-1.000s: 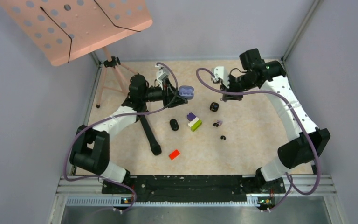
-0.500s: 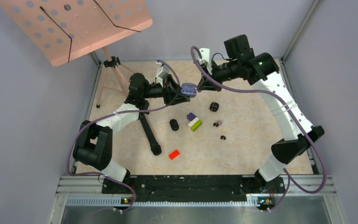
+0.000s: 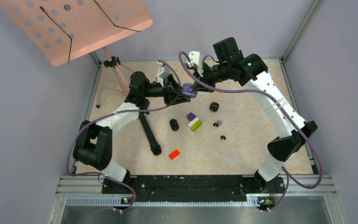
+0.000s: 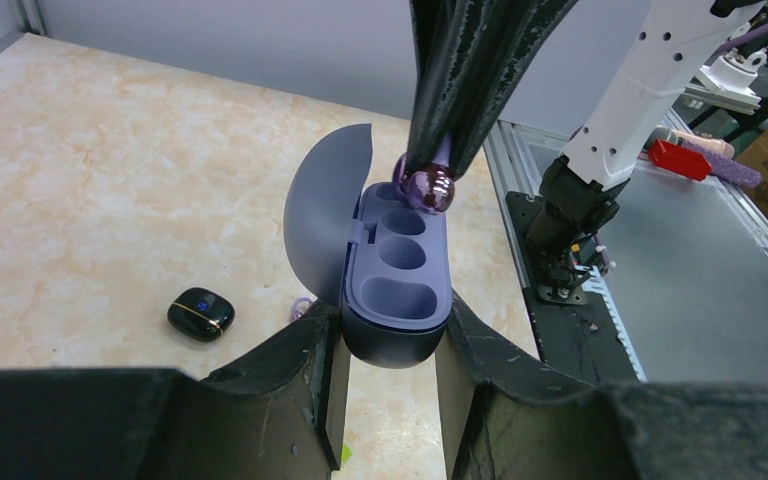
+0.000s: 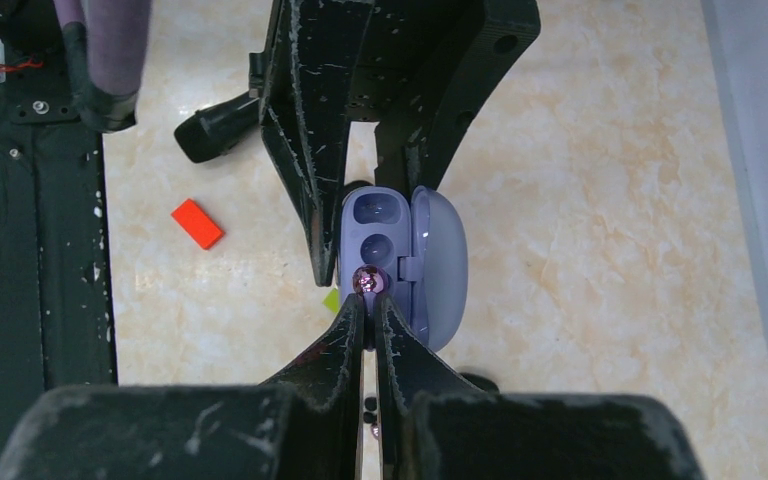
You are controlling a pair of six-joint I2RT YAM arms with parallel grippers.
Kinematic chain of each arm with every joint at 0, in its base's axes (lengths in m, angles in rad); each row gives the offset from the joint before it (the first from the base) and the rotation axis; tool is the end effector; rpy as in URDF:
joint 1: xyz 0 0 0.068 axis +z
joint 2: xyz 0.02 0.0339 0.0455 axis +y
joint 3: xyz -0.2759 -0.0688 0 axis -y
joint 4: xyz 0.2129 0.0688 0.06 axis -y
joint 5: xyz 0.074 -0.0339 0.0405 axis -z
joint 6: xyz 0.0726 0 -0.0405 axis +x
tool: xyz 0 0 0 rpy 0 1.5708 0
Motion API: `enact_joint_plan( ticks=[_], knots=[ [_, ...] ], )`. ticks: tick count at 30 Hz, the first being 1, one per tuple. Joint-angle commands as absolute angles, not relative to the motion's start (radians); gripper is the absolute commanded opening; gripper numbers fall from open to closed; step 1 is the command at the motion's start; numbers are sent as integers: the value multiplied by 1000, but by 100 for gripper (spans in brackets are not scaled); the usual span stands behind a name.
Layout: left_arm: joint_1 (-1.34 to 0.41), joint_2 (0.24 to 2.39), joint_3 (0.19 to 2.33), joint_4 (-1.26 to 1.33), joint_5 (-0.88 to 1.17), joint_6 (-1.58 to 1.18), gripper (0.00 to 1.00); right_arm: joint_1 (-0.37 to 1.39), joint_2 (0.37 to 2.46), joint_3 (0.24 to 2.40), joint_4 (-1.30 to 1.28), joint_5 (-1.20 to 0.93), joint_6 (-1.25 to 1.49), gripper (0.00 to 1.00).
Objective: Insert the wireless bluetooth earbuds into the charging case
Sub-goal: Place the earbud in the charging case.
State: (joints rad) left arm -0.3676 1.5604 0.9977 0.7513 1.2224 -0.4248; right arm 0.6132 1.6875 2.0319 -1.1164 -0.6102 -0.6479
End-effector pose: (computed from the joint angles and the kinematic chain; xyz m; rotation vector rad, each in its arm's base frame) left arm 0.2799 -0.1809 0.3451 1.0603 1.3268 -1.4423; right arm 0.2442 0.2227 0.4228 -1.5671 1.6399 0.6916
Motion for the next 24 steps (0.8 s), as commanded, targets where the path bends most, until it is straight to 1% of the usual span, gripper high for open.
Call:
enact_joint_plan(
  ticks=[1, 24],
  knots=[
    [-371, 1555, 1052, 768, 1254, -387, 0, 623, 1683, 2060, -1090, -571, -640, 0],
    [-372, 1557, 1066, 721, 1243, -356, 0, 625, 1693, 2048, -1164, -586, -682, 0]
  ],
)
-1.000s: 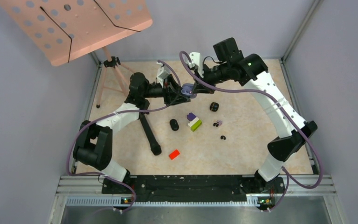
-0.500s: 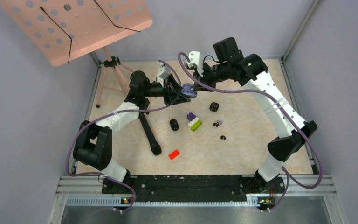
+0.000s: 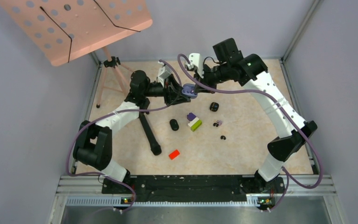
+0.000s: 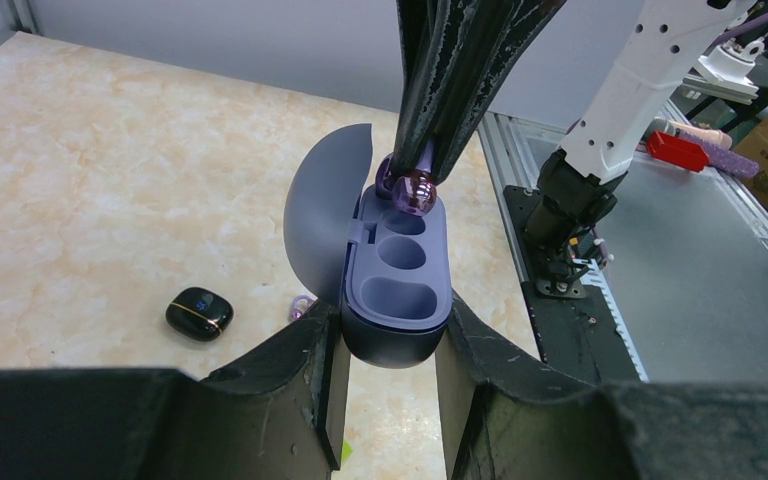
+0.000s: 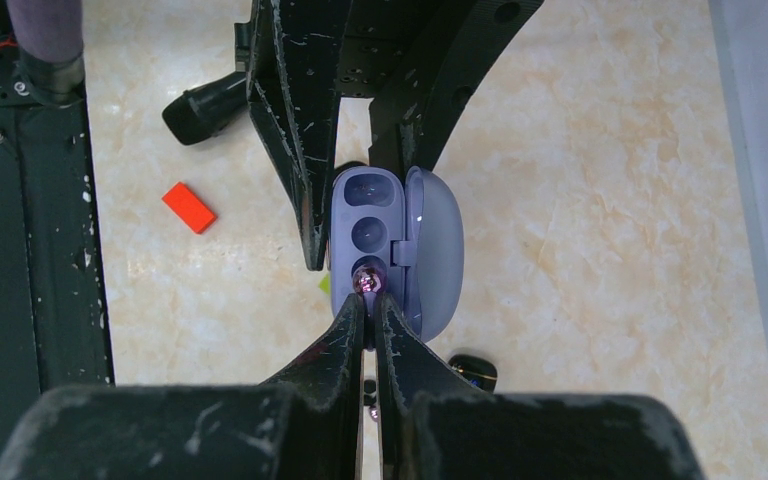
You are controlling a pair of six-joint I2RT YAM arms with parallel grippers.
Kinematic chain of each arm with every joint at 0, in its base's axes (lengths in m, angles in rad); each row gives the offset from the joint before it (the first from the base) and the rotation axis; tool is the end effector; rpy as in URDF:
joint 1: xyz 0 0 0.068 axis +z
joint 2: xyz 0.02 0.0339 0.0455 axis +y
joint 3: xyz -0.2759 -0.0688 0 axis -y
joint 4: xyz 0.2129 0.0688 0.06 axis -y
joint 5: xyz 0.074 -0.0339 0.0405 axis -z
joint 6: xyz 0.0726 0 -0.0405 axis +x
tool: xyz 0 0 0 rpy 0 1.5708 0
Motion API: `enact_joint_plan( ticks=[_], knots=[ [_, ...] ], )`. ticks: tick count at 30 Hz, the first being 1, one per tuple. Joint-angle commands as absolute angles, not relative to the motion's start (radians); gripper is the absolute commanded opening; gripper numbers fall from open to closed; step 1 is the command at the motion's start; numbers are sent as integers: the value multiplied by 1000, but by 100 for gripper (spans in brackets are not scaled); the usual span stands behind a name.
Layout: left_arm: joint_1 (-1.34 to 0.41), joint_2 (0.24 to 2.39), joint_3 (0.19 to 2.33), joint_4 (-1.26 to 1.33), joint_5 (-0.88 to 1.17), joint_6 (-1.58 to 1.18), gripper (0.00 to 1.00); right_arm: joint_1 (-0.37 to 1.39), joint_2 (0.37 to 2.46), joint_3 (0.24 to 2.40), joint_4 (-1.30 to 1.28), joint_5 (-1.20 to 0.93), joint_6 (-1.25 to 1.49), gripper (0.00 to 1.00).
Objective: Insert the wireless bluetooth earbuds into the charging case
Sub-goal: Place the earbud in the charging case.
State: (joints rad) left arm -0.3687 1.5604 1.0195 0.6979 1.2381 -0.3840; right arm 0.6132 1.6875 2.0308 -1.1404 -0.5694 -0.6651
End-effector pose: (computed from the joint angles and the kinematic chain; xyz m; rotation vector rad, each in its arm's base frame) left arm 0.2803 -0.1819 0.3465 1.0871 1.3237 -1.4375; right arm 0.2448 0.2201 0.4190 -1.5795 1.6691 0.6434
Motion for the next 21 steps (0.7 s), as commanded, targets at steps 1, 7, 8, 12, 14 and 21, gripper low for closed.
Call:
enact_joint_plan(
  ticks=[1, 7, 8, 12, 14, 21],
  knots=[
    [-372, 1560, 1066, 721, 1243, -356, 0, 624, 1696, 2048, -1167, -583, -682, 0],
    [-373, 1562, 1067, 721, 1246, -351, 0, 646, 1710, 2052, -1177, -555, -700, 0],
    [-373, 1563, 1068, 721, 1246, -349, 0, 652, 1714, 2052, -1181, -550, -705, 0],
    [-375, 1561, 1069, 715, 1250, -340, 0, 669, 1726, 2051, -1190, -529, -703, 0],
    [-374, 1562, 1069, 713, 1251, -336, 0, 673, 1729, 2052, -1190, -514, -703, 0],
    [-376, 1556, 1065, 704, 1250, -331, 0, 677, 1747, 2081, -1226, -491, -708, 0]
  ],
)
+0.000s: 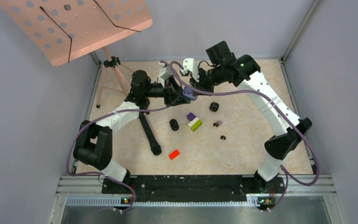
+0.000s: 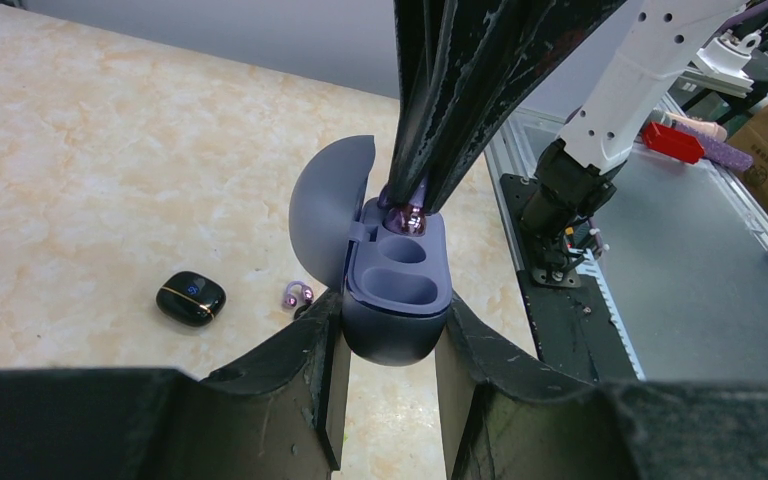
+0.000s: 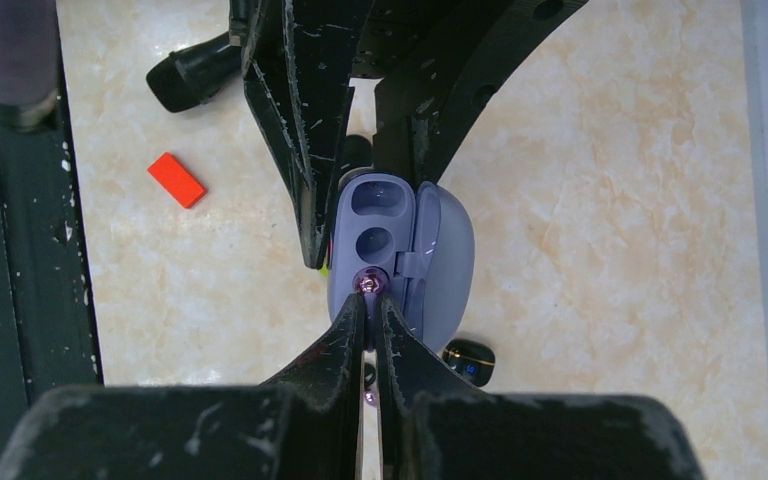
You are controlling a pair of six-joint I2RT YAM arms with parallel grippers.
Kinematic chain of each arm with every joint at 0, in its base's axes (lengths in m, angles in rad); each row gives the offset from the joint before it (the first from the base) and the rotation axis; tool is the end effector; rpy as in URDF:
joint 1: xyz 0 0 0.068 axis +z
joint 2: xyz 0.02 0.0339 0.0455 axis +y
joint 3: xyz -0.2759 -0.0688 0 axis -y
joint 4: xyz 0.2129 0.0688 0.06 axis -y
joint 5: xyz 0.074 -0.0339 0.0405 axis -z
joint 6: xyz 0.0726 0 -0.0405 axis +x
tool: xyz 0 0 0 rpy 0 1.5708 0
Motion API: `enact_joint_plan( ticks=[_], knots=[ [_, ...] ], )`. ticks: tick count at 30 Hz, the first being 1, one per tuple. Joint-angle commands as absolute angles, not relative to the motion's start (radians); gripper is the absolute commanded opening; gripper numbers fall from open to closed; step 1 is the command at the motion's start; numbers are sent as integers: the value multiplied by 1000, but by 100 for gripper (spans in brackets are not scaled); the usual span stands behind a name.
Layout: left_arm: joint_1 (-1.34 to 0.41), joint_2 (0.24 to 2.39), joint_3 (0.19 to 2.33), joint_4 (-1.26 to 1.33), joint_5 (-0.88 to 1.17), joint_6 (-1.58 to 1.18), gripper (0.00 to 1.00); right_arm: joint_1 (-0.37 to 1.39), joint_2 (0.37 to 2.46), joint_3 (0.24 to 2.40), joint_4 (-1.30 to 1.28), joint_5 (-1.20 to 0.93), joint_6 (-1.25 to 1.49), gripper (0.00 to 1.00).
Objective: Insert the wireless bluetooth earbuds into the charging case
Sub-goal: Place the earbud in the charging case, then adjust the earbud at the center of the board.
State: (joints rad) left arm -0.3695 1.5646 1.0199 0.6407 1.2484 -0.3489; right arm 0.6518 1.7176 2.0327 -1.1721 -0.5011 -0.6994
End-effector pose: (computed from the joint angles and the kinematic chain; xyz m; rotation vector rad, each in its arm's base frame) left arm 0.2810 -0.1827 0.3397 1.0963 1.3537 -1.4485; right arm 0.2446 0.2305 0.4054 -1.6503 1.6995 0.5824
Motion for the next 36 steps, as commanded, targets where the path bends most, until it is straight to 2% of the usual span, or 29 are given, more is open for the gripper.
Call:
enact_joint_plan(
  ticks=[1, 6, 10, 13, 18, 22, 25, 29, 36],
  knots=[
    [-377, 1556, 1065, 703, 1249, -331, 0, 676, 1747, 2083, -1234, -490, -713, 0],
    [-377, 1559, 1069, 703, 1250, -330, 0, 677, 1740, 2086, -1252, -485, -732, 1],
    [-380, 1564, 1075, 703, 1250, -330, 0, 676, 1746, 2119, -1231, -514, -709, 22],
    [-381, 1565, 1071, 702, 1243, -338, 0, 676, 1753, 2190, -1224, -530, -658, 31],
    [-380, 1562, 1052, 707, 1223, -350, 0, 675, 1743, 2349, -1258, -575, -581, 37],
    [-374, 1561, 1028, 765, 1194, -407, 0, 673, 1681, 2335, -1236, -601, -553, 39],
    [-364, 1550, 1007, 821, 1161, -471, 0, 633, 1602, 2191, -1147, -571, -527, 37],
    [-350, 1512, 974, 854, 1104, -546, 0, 503, 1463, 1865, -986, -596, -509, 31],
    [-339, 1399, 930, 655, 1038, -428, 0, 430, 1347, 1318, -889, -513, -763, 21]
  ],
)
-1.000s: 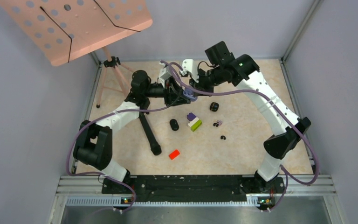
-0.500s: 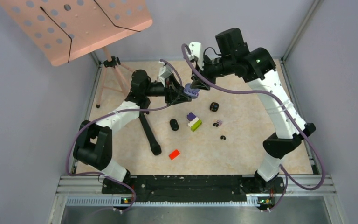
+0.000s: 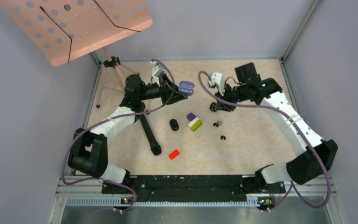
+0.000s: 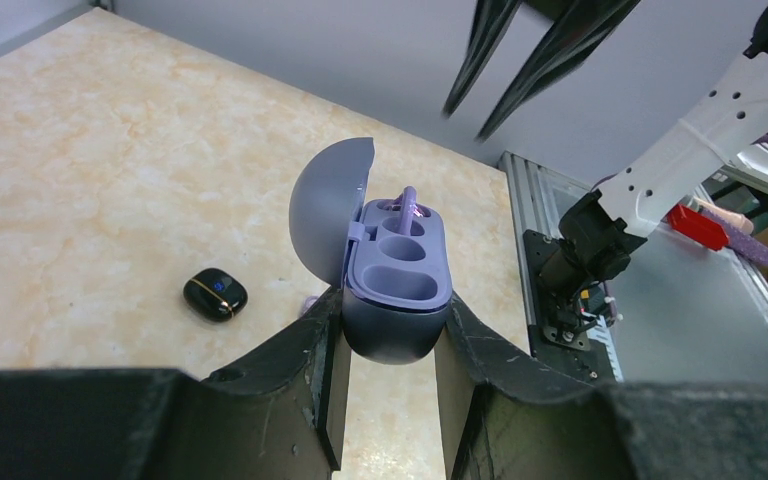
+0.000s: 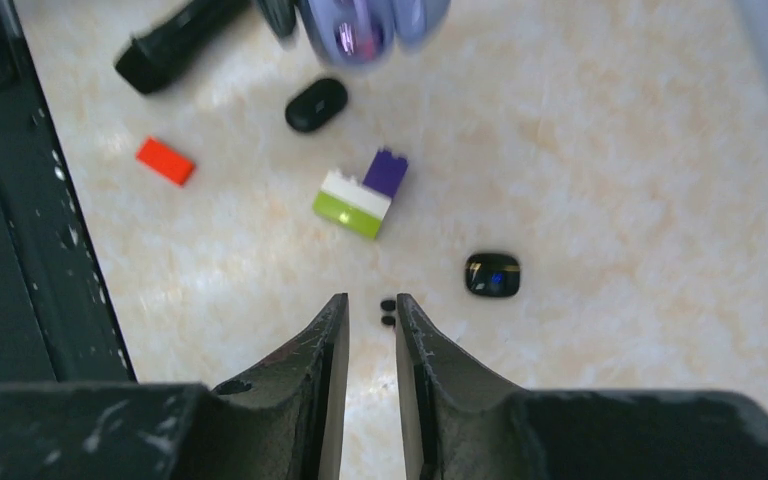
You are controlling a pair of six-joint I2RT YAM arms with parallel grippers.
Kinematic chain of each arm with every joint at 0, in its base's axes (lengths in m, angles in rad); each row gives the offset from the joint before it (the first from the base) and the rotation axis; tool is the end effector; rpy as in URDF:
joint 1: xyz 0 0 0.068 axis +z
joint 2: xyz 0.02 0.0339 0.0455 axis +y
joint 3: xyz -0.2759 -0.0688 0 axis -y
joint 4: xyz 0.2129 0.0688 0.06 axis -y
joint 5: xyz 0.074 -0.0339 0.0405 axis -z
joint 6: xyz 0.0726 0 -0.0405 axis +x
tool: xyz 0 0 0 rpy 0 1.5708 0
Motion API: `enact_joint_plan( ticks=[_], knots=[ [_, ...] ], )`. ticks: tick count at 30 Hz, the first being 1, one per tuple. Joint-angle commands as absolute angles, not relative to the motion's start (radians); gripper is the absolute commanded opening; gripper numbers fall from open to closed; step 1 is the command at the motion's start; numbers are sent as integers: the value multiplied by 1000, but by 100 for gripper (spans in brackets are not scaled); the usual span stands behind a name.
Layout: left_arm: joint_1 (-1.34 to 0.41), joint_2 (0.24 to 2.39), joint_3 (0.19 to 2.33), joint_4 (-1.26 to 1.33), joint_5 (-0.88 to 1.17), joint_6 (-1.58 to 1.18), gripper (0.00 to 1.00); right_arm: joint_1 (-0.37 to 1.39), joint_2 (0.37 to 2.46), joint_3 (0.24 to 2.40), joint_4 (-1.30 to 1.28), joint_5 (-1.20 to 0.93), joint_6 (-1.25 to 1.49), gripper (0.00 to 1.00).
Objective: Insert the wireless bluetooth earbuds into the charging case
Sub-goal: Adjust the earbud at the center of the board.
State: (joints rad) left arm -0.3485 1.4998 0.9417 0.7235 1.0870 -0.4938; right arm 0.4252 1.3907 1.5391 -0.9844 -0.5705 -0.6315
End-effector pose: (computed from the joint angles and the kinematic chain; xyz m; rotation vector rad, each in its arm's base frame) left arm 0.2780 -0.1694 0.3446 0.8702 1.4289 -1.4084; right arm 0.2233 0.1441 0.3755 -1.3823 1.8537 0.5792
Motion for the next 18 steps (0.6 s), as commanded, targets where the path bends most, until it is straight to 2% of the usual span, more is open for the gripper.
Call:
enact_joint_plan(
  ticks=[1, 4, 7, 8, 10, 14, 16, 18],
  knots=[
    [-335, 1388, 926, 629, 1033, -413, 0, 430, 1354, 1280, -854, -472, -742, 20],
    [-329, 1356, 917, 545, 1013, -373, 0, 428, 1447, 1271, -805, -338, -551, 18],
    [-327, 1337, 913, 485, 1004, -347, 0, 385, 1504, 1252, -748, -332, -290, 26],
    [-325, 1333, 912, 478, 1001, -343, 0, 378, 1509, 1234, -730, -343, -249, 30],
    [-323, 1326, 912, 469, 996, -339, 0, 369, 1527, 1219, -726, -385, -253, 30],
    [-314, 1313, 911, 437, 994, -323, 0, 322, 1511, 1212, -712, -585, -517, 29],
    [-311, 1302, 910, 400, 997, -302, 0, 272, 1436, 1123, -644, -671, -759, 31],
    [-309, 1294, 910, 362, 1000, -280, 0, 255, 1351, 1004, -517, -667, -1007, 37]
  ],
)
